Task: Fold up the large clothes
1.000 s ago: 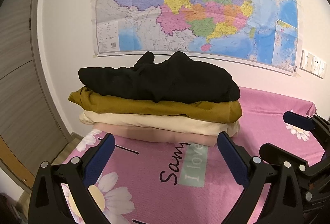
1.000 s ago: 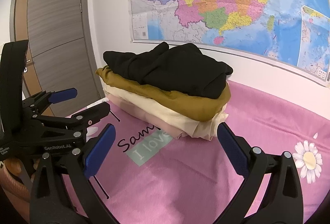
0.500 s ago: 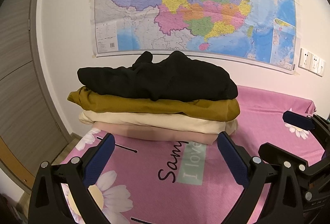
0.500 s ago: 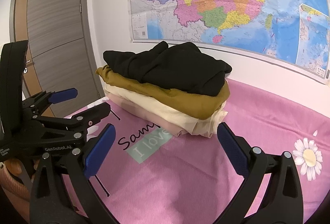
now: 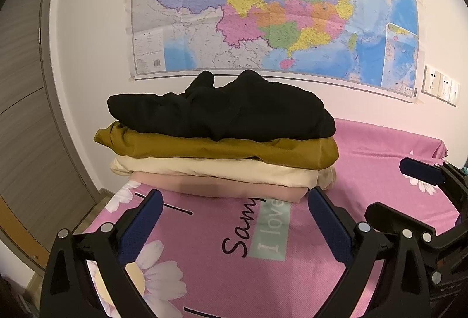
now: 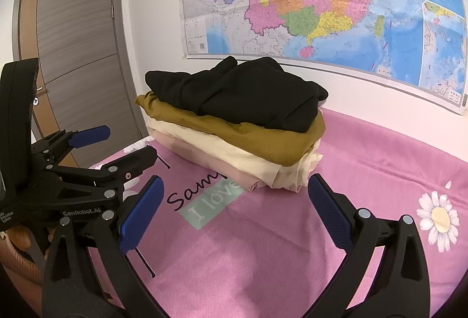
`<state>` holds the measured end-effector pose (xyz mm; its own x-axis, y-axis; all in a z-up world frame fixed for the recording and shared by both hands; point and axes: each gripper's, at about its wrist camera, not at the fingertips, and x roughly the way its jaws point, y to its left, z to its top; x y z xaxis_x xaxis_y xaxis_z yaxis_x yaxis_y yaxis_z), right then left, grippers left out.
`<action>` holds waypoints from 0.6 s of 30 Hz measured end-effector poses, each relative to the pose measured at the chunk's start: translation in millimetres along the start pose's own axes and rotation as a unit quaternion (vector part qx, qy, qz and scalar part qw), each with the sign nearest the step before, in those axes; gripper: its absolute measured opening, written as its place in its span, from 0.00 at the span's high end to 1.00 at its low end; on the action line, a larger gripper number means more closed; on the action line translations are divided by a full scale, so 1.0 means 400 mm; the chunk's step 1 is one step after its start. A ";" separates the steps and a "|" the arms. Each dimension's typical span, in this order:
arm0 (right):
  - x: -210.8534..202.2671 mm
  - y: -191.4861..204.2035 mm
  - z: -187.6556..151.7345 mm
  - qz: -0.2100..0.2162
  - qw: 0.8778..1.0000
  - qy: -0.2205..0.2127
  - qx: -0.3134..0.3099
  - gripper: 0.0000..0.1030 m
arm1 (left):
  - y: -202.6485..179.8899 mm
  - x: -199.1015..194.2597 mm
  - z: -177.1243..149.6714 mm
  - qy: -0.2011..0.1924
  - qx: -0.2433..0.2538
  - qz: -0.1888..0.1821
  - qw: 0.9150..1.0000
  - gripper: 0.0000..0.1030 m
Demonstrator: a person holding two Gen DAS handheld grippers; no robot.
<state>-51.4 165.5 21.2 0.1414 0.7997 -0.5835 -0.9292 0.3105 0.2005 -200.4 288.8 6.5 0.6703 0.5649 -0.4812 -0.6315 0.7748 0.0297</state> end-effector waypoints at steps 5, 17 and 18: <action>0.001 -0.001 0.000 0.000 1.000 0.000 0.000 0.06 | 0.000 0.001 -0.001 0.001 -0.001 -0.001 1.000 0.07; -0.001 -0.001 -0.001 0.000 1.000 -0.002 -0.001 0.06 | 0.000 0.004 -0.002 0.001 0.000 -0.003 1.000 0.07; -0.001 -0.001 -0.001 0.000 1.000 -0.002 0.000 0.06 | 0.001 0.004 -0.001 0.001 -0.001 -0.004 1.000 0.07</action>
<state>-51.3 165.2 21.2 0.1420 0.8018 -0.5805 -0.9294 0.3098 0.2006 -199.7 289.8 5.3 0.6743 0.5577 -0.4840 -0.6266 0.7790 0.0246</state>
